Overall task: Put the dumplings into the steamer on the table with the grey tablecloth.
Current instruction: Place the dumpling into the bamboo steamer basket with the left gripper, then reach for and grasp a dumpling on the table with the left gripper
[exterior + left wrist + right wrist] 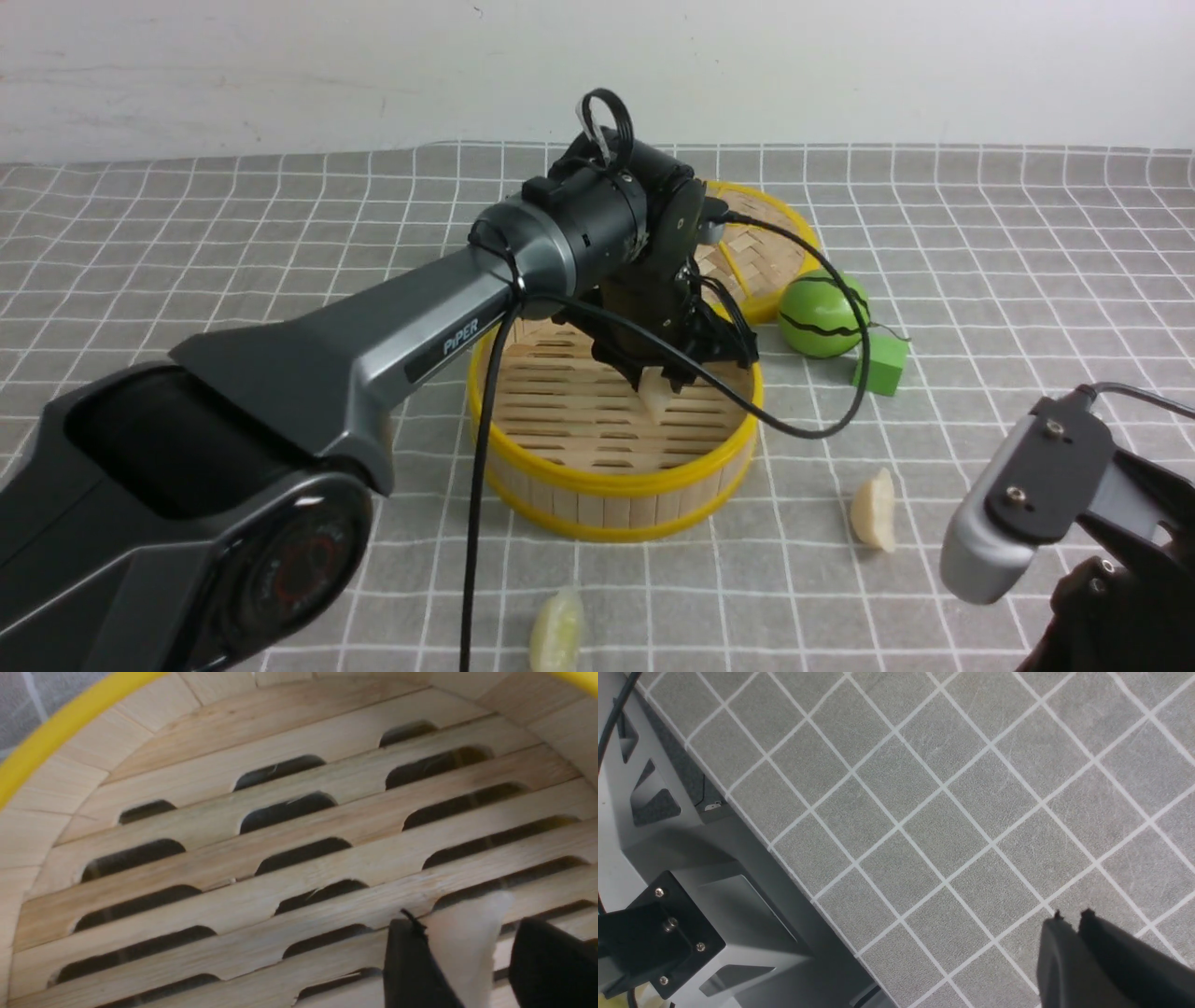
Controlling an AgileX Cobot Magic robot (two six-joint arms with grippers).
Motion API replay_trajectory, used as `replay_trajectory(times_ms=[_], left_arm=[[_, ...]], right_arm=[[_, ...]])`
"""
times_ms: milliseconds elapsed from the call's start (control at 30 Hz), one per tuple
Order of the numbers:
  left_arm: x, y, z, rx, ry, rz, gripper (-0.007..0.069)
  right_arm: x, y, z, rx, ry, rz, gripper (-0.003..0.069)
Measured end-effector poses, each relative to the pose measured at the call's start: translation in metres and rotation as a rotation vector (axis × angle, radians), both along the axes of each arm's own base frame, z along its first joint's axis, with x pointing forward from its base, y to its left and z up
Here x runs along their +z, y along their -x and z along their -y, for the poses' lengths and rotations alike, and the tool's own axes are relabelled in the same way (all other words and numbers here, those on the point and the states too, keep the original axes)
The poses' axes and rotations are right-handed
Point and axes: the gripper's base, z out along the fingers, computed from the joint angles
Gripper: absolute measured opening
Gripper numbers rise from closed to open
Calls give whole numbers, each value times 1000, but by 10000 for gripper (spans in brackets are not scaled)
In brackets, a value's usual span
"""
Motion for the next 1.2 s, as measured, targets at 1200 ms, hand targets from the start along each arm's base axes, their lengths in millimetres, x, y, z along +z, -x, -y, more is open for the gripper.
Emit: replay_trajectory(times_ms=[1200], left_arm=[[62,189,-119,24,24,-305,427]], right_arm=[[2,-5,-2,23,-16,74,85]])
